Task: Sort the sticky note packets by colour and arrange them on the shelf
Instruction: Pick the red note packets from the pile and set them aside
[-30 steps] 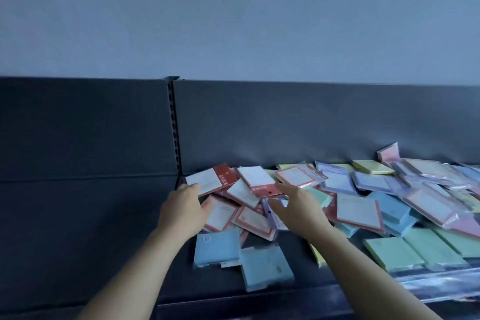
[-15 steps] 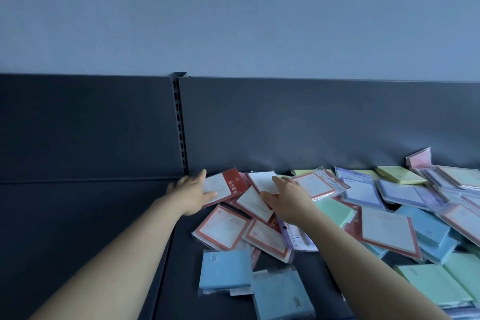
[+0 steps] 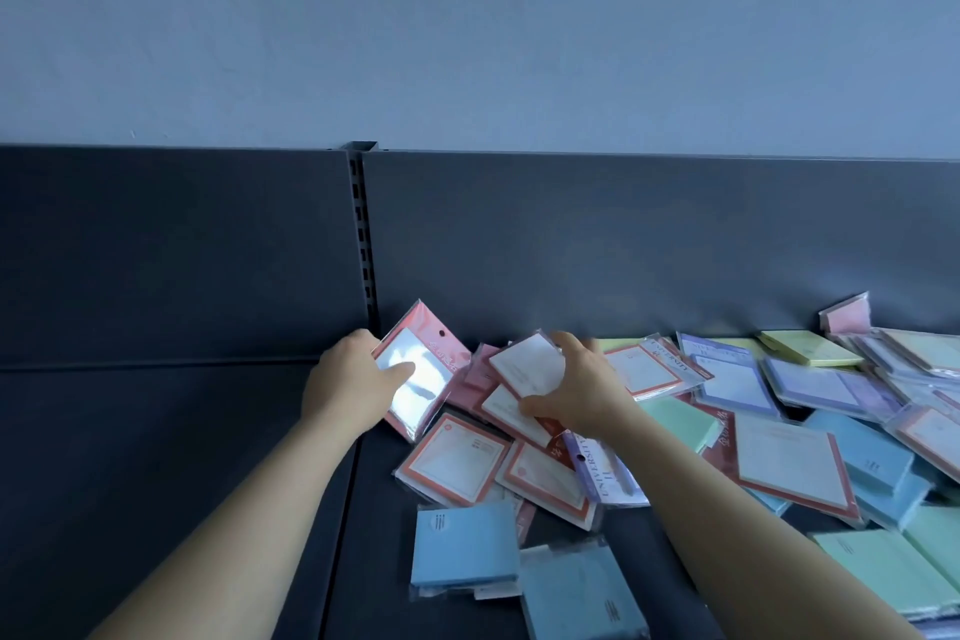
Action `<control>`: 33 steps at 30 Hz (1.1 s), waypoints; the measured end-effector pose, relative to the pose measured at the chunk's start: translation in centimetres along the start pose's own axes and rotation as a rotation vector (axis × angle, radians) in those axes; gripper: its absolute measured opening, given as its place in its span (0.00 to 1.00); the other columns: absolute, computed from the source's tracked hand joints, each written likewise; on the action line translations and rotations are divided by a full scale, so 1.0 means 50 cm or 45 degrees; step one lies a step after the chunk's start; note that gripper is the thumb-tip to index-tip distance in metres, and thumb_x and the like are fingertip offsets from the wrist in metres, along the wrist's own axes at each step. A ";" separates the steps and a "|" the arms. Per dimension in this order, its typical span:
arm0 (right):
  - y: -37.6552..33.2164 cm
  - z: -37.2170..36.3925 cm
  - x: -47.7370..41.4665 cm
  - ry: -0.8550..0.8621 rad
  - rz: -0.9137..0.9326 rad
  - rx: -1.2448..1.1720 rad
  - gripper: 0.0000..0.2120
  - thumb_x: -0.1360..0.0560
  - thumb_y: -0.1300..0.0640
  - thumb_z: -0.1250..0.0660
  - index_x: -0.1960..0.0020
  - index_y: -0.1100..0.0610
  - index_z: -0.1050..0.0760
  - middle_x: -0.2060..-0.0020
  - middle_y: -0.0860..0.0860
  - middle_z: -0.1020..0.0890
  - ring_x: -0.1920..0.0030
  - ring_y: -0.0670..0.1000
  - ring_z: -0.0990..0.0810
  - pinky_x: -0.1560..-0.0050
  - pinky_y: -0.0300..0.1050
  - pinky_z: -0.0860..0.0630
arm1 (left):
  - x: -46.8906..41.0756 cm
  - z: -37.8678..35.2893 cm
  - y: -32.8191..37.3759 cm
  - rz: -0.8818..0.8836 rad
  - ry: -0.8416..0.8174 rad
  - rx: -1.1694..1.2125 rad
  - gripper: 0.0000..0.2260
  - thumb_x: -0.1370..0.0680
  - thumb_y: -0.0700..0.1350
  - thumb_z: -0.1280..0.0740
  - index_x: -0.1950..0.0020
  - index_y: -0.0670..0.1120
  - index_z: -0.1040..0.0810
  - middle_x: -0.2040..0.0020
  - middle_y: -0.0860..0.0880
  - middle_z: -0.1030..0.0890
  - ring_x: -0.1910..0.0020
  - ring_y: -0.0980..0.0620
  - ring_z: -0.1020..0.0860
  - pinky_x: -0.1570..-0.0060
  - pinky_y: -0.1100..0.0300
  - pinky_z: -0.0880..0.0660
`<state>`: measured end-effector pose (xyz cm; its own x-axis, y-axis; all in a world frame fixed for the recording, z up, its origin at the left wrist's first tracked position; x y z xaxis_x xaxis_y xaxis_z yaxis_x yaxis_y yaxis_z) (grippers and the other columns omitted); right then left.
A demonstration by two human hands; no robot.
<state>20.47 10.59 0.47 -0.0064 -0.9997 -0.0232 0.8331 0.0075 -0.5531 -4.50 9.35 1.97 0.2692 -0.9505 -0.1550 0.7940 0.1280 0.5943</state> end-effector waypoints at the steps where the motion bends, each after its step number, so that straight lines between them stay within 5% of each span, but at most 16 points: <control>1: -0.003 0.002 0.006 0.018 0.017 -0.033 0.45 0.37 0.43 0.23 0.26 0.46 0.43 0.35 0.50 0.38 0.38 0.55 0.30 0.40 0.52 0.25 | 0.003 0.005 -0.003 0.013 0.001 0.081 0.10 0.25 0.51 0.31 0.55 0.46 0.26 0.59 0.49 0.21 0.62 0.47 0.21 0.63 0.53 0.23; 4: -0.016 0.013 0.026 0.057 0.091 -0.148 0.47 0.38 0.47 0.21 0.26 0.47 0.44 0.37 0.48 0.41 0.39 0.53 0.32 0.42 0.48 0.23 | 0.015 0.017 -0.008 0.085 0.009 0.341 0.05 0.23 0.47 0.34 0.54 0.46 0.26 0.59 0.48 0.20 0.63 0.45 0.19 0.59 0.46 0.19; 8: -0.055 0.023 0.059 -0.004 0.278 -0.330 0.46 0.39 0.49 0.20 0.28 0.46 0.42 0.40 0.46 0.42 0.44 0.51 0.31 0.64 0.29 0.27 | 0.043 0.025 0.003 0.188 -0.023 0.651 0.07 0.22 0.46 0.35 0.49 0.44 0.24 0.55 0.46 0.19 0.63 0.47 0.19 0.63 0.53 0.18; 14: -0.113 0.002 0.089 -0.167 0.462 -0.350 0.44 0.36 0.50 0.21 0.27 0.45 0.42 0.41 0.45 0.40 0.46 0.48 0.30 0.67 0.27 0.27 | 0.112 0.031 0.006 0.217 -0.025 0.865 0.12 0.28 0.47 0.25 0.51 0.43 0.23 0.55 0.47 0.17 0.57 0.48 0.17 0.63 0.54 0.20; 20: -0.162 -0.033 0.119 -0.316 0.598 -0.251 0.45 0.34 0.48 0.23 0.25 0.43 0.44 0.39 0.46 0.38 0.41 0.48 0.31 0.53 0.28 0.29 | 0.188 0.075 -0.040 0.324 0.137 0.964 0.09 0.26 0.43 0.27 0.50 0.43 0.23 0.54 0.47 0.17 0.57 0.50 0.18 0.62 0.56 0.20; 23: -0.193 -0.060 0.135 -0.298 0.519 -0.318 0.50 0.37 0.43 0.22 0.23 0.50 0.46 0.35 0.48 0.35 0.35 0.49 0.31 0.37 0.40 0.31 | 0.212 0.114 -0.076 0.361 0.274 0.992 0.10 0.25 0.44 0.28 0.48 0.44 0.25 0.52 0.47 0.17 0.56 0.50 0.18 0.64 0.57 0.21; 25: -0.215 -0.079 0.143 -0.306 0.421 -0.447 0.43 0.37 0.43 0.22 0.28 0.54 0.37 0.40 0.46 0.26 0.42 0.46 0.24 0.43 0.38 0.28 | 0.226 0.144 -0.106 0.391 0.356 1.042 0.11 0.25 0.44 0.28 0.47 0.43 0.24 0.52 0.47 0.17 0.56 0.51 0.17 0.67 0.59 0.22; 28: -0.264 -0.120 0.156 -0.434 0.293 -0.860 0.24 0.33 0.56 0.22 0.41 0.59 0.27 0.53 0.50 0.18 0.56 0.47 0.17 0.59 0.40 0.19 | 0.250 0.185 -0.152 0.410 0.437 1.094 0.10 0.24 0.45 0.30 0.46 0.44 0.24 0.52 0.48 0.17 0.55 0.52 0.17 0.67 0.60 0.22; 33: -0.390 -0.199 0.172 -0.464 0.226 -1.054 0.21 0.32 0.62 0.24 0.42 0.59 0.28 0.50 0.53 0.19 0.54 0.53 0.16 0.53 0.52 0.17 | 0.276 0.259 -0.249 0.474 0.522 1.054 0.07 0.18 0.45 0.39 0.42 0.46 0.28 0.49 0.49 0.19 0.53 0.52 0.19 0.63 0.58 0.19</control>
<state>-1.35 2.06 2.77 0.3751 -0.9267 0.0212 0.1425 0.0351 -0.9892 -17.71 -9.03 2.64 0.7151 -0.6989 -0.0149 0.0323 0.0118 0.9994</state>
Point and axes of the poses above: each hand's wrist, its own x-axis away from the middle knuckle, its own z-axis out of the back of the hand, y = z × x, the point moved 3 cm from there along -x, towards the middle knuckle
